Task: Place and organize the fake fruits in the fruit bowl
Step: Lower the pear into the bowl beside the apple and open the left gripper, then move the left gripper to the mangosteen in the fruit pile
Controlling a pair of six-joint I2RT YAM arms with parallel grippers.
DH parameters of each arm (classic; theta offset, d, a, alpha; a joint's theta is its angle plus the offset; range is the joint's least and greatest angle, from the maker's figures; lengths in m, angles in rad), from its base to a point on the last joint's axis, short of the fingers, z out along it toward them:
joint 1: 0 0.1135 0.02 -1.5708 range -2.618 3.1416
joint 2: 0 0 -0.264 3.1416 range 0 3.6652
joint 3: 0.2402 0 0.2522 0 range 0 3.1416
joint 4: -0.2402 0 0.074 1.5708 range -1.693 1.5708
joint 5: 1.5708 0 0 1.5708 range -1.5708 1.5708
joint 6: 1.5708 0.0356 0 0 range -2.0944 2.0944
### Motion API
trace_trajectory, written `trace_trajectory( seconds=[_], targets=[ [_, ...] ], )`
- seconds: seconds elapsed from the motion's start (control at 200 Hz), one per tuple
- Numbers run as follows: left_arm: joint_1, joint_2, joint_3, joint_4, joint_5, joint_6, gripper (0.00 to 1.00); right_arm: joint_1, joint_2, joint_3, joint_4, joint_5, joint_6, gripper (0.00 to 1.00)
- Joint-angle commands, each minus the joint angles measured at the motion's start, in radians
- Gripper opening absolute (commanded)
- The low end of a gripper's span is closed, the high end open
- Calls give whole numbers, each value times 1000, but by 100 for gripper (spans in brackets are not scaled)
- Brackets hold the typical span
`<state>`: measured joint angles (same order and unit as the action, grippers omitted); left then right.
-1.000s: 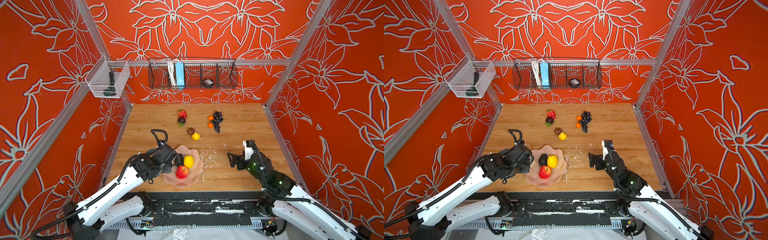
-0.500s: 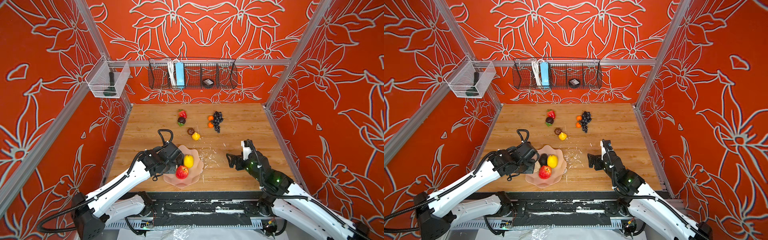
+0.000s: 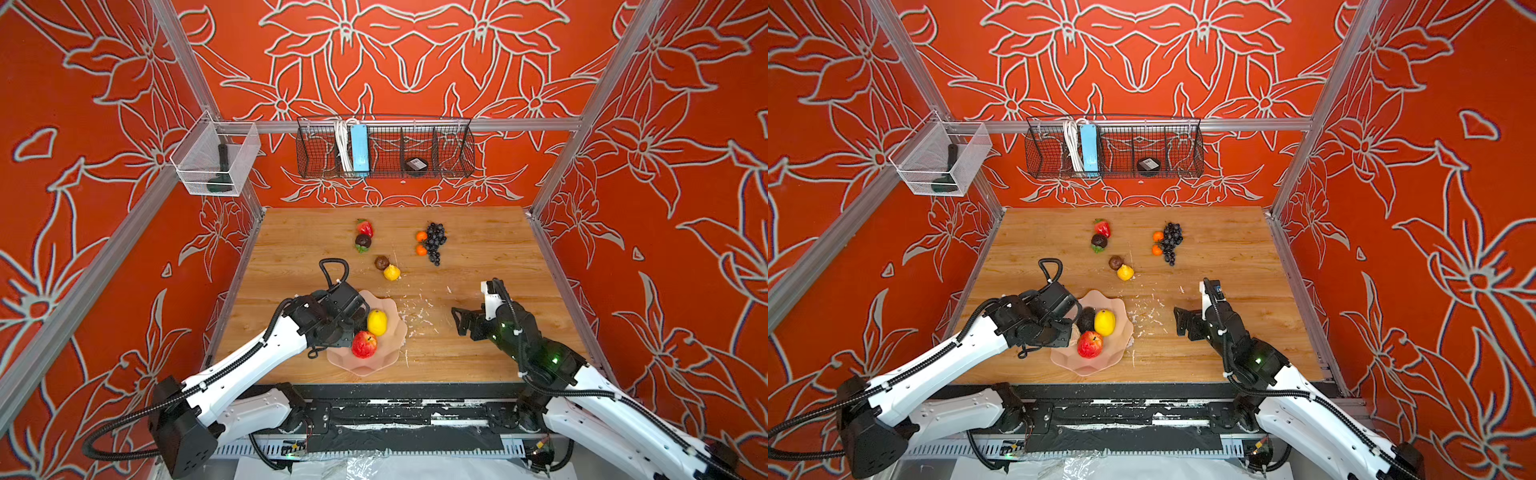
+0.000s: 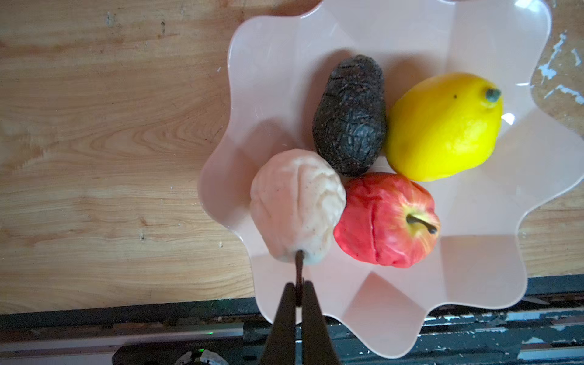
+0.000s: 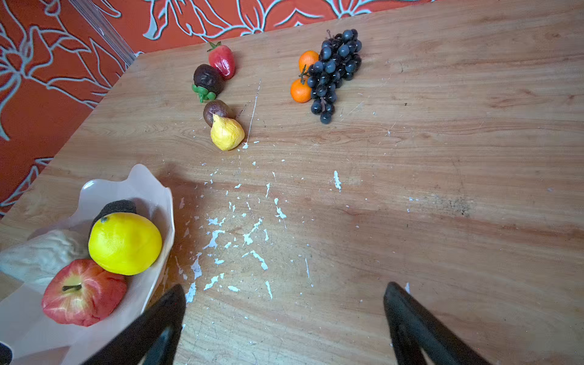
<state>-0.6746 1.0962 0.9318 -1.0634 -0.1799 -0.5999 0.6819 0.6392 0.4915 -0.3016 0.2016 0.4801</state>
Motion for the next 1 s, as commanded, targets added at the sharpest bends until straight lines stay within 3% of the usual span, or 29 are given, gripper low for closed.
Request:
trace_trajectory(
  seconds=[0.0, 0.125, 0.335, 0.415, 0.53, 0.611, 0.816, 0.996],
  targets=[
    [6, 1, -2, -22, 4, -5, 14, -5, -1, 30, 12, -12, 23, 98],
    [6, -1, 1, -25, -10, -7, 25, -7, -1, 34, 13, -27, 31, 98],
    [7, -49, 10, -18, -18, 2, 32, -8, -2, 35, 10, -30, 31, 98],
    [7, -118, 26, 15, -2, 32, 35, -10, -3, 36, 9, -30, 29, 98],
    [9, -274, 27, 131, -7, 65, 46, -11, -1, 39, 10, -36, 27, 98],
    [21, -305, 47, 214, -10, 112, 54, -12, -2, 40, 11, -43, 28, 98],
    [128, -59, 142, 391, 32, 237, 64, -12, 1, 53, 0, -59, 38, 98],
    [300, 171, 188, 571, 173, 218, 66, -14, -21, 65, -48, -74, 44, 98]
  ],
)
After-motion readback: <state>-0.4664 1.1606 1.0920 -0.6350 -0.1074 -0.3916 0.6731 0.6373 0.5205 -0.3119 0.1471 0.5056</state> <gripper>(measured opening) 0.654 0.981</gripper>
